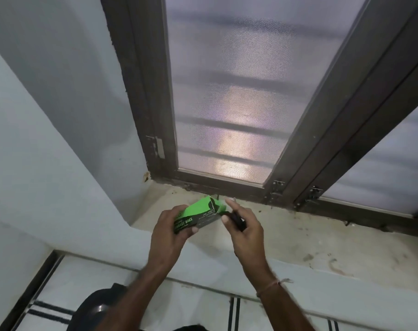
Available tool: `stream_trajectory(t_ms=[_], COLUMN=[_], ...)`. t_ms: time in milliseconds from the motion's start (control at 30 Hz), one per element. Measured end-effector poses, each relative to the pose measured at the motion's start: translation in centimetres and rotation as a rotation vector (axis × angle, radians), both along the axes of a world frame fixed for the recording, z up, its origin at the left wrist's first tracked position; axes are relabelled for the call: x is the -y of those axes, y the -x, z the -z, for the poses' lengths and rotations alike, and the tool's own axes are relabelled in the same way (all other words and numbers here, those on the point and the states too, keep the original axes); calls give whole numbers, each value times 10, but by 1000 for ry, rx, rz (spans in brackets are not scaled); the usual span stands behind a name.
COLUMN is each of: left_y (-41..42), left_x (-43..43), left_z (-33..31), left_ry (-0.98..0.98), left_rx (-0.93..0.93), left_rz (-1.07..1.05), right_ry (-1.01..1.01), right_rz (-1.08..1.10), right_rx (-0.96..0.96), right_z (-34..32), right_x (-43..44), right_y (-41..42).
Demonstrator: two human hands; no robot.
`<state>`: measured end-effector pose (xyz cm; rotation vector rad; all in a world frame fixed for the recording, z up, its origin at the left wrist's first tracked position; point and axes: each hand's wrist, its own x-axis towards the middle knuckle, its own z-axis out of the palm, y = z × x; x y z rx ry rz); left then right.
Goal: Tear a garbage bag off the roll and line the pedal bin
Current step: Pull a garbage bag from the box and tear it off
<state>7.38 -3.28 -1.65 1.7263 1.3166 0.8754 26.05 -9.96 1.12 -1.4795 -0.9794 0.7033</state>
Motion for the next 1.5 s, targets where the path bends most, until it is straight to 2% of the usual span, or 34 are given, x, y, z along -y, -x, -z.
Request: stream_trajectory(t_ms=[100,200,267,367,500,667,800,1067,1400,1500], left_y=[0,1,3,8,7,5,5,4,2,0], left_x=[2,1,-1,-3,-4,-2,-1,1,-2,-3], left_z=[-3,-6,-7,-7,-8,-9,-9,-7,-8,-7], left_ry=[-9,-4,0,7,5,10,11,0,-44,-42], left_rx=[17,14,9,2,9,21,21,6,-37,-46], left_rz=[16,3,-10,-32,-16,-3,15,4,11,10], right_ry=[26,12,10,140,247,274,213,12,-36,-26], right_rz=[-72,-45,56,237,174,217,198,77,12,-9], right_rx=[69,29,-24,-178,-453,-503,-544,-343,-103,-81], right_z=[5,4,4,-2,-11,-10,-5,-12,-2,4], right_x=[-3,-2,1,7,8,5,4,0,-5,-7], right_y=[-2,0,0,-2,-4,-12,-13,2,4,1])
